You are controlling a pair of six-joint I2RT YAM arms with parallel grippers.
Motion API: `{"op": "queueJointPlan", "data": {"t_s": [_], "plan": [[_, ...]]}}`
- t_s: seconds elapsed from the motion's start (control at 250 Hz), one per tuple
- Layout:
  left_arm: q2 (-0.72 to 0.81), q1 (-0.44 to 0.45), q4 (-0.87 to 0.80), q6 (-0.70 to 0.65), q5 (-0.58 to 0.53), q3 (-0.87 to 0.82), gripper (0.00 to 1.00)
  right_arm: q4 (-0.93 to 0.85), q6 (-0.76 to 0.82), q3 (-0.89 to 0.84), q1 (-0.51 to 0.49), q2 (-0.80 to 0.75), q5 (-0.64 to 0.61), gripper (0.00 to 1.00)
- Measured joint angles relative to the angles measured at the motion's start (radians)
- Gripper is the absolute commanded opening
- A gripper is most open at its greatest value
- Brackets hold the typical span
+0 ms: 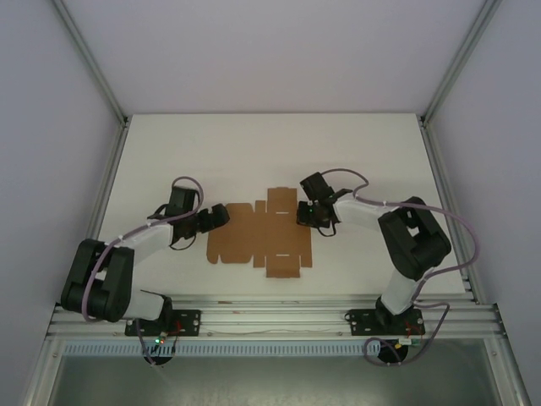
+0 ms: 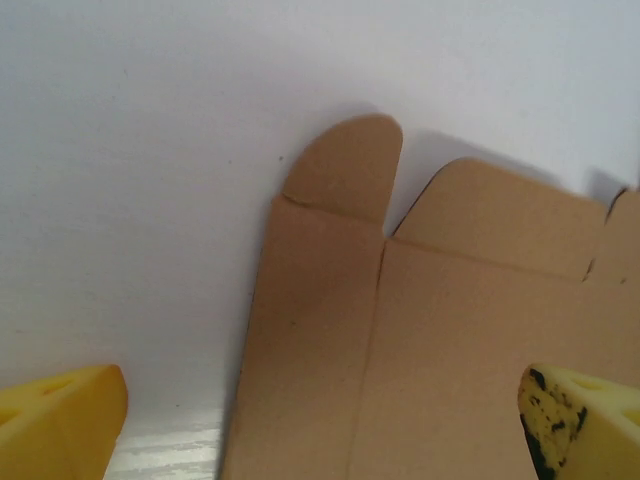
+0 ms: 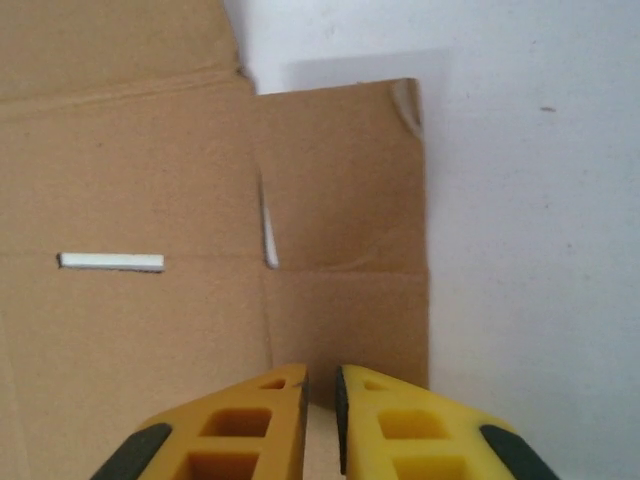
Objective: Assemble paper box
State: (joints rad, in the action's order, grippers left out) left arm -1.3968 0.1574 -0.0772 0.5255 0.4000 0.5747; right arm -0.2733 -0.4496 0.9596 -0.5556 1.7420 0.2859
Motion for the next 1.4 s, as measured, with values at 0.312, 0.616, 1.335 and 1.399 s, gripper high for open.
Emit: {"op": "queueJointPlan", "data": {"t_s": [0.312,0.616,1.335,1.399], "plan": [[-0.037,-0.032,0.027,-0.003,0.142,0.021,0.97,0.046,-0.049,-0.015,0.000,0.004,-0.026,0.15],[-0.012,0.006,0.071,0.004,0.405,0.014,0.97,0.079,-0.052,-0.027,-0.001,0.002,-0.051,0.15],[0.034,0.100,0.014,-0.028,0.243,0.116,0.09,0.100,-0.026,-0.051,-0.004,-0.026,-0.082,0.24],[0.042,0.105,0.013,-0.035,0.234,0.119,0.05,0.070,-0.011,-0.052,-0.001,-0.045,-0.089,0.31]]}}
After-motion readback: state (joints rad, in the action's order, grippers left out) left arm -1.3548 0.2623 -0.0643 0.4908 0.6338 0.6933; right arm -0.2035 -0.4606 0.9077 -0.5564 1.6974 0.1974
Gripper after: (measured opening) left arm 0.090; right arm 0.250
